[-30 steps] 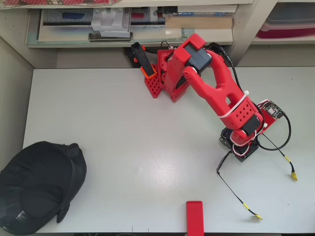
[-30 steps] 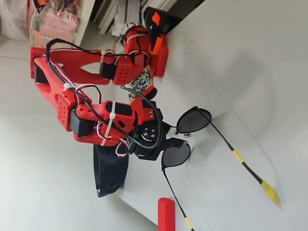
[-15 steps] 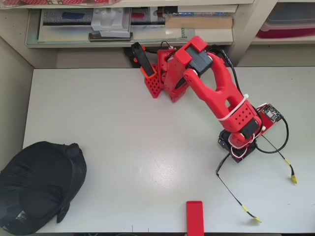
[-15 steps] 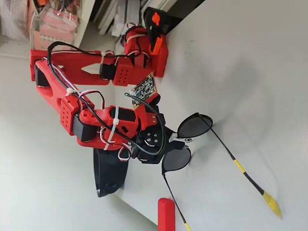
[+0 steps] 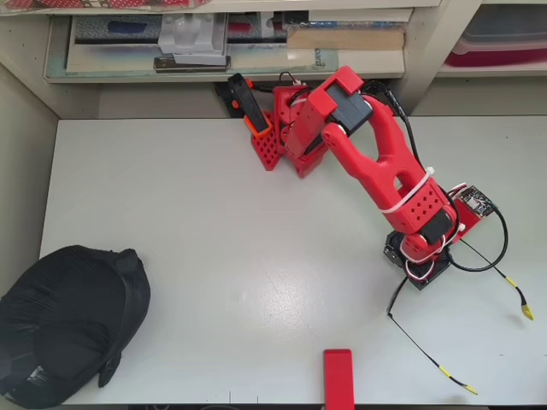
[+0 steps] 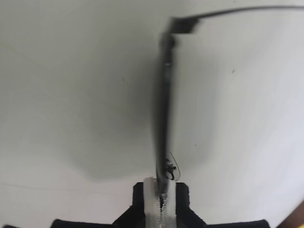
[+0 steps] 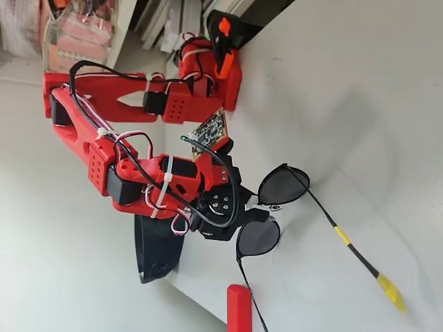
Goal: Place Meta Rayban sunglasses on black head mold for quality assessment
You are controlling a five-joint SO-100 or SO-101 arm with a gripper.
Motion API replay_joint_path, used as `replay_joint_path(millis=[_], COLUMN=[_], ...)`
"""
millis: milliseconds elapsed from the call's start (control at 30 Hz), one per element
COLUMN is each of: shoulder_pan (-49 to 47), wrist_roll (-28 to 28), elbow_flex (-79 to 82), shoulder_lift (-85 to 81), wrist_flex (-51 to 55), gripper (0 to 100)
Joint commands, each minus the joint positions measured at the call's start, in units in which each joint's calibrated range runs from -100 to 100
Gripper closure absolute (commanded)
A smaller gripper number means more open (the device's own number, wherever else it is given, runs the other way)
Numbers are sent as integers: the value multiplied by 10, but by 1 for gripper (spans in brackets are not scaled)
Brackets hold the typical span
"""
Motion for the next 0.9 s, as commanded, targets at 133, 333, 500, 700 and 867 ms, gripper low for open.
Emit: replay_joint_path(millis=[133,333,500,700,867], shoulder_pan=[-4,-4,-18,-10,2], wrist_roll=[3,4,-16,-48,-103], elbow_flex=[-36,-61,-152,-290,-330], shoulder_lift=[-7,-22,-55,-111,-158], wrist_flex=[-8,16,145,323,380], gripper=[100,100,100,100,100])
